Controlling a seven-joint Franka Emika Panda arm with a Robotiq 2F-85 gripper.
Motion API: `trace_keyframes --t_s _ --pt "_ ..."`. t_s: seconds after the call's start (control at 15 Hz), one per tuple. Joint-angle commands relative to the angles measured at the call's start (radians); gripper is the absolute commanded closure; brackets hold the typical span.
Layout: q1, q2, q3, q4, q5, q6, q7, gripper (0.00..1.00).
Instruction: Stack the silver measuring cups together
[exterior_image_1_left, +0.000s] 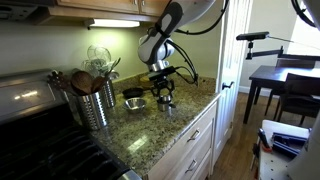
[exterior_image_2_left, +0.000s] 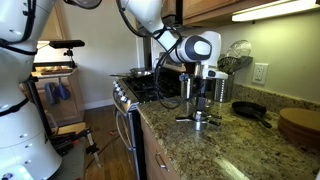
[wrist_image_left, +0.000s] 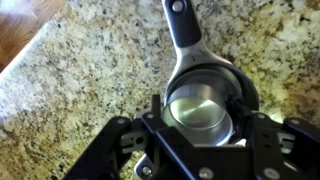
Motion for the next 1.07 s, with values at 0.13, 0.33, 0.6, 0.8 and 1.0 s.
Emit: trace_keyframes --t_s 0.13,0.33,0.6,0.8,1.0 --pt "-0.001 0.029 -0.007 0.049 0.014 -0.007 -0.042 0.34" --pt "-0.001 0.033 -0.010 0.051 0.015 -0.010 -0.047 0.04" --pt "0.000 0.019 -0.017 0.039 0.012 -0.010 -0.045 0.00" --pt "0.001 0.007 -0.020 0.028 0.010 -0.011 -0.042 0.00" --pt "0.007 0.030 -0.022 0.043 0.007 -0.003 -0.030 0.00"
